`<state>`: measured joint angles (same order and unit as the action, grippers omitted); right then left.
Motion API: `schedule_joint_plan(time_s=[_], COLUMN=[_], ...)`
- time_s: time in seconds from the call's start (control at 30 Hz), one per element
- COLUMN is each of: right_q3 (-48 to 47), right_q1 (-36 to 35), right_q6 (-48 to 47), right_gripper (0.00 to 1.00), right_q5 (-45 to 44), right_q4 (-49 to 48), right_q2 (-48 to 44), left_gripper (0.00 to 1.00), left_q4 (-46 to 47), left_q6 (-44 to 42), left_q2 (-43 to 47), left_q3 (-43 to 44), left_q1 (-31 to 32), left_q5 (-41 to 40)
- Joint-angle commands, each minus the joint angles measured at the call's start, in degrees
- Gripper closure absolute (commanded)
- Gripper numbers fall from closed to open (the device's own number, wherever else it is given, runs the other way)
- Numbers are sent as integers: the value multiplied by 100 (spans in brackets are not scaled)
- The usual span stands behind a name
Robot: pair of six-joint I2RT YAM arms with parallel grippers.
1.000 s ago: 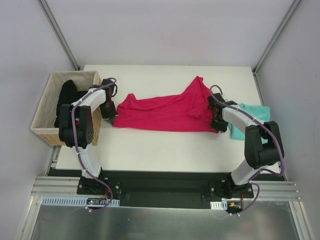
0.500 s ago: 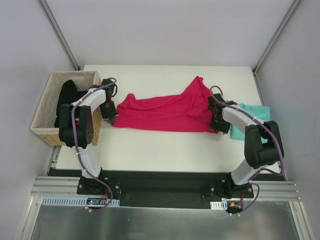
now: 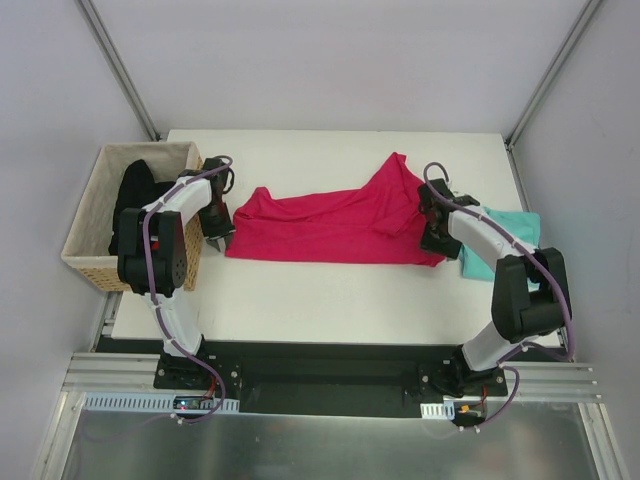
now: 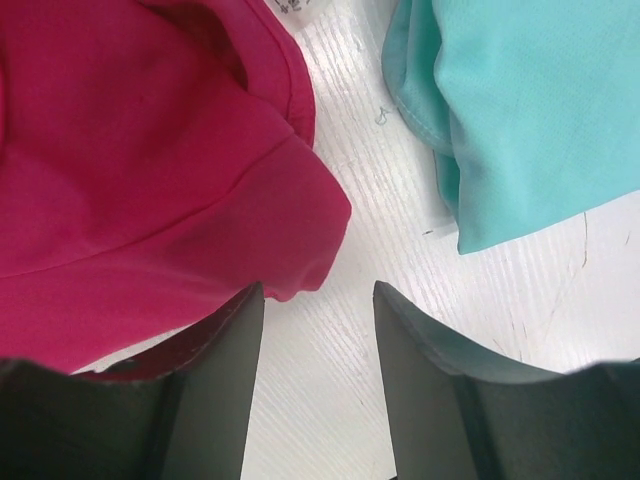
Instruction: Fold and stack the t-shirts
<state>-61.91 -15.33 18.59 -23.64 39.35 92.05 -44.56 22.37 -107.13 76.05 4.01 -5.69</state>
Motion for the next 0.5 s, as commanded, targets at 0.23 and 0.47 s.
schedule_joint_plan(time_s=[0.23,0.47], right_q3=[-392,-619], right_q1=[39,39], right_q6=[40,-180], right_gripper=[48,48], right_q5=[-141,43], right_q4=[415,275], right_q2=[-627,-426], left_gripper=[76,76], left_q4=[-229,-229], left_q6=[-49,-48], left_q2=[377,412], left_q3=[235,507], left_q1=[-50,-50], left_q5=[-116,-2])
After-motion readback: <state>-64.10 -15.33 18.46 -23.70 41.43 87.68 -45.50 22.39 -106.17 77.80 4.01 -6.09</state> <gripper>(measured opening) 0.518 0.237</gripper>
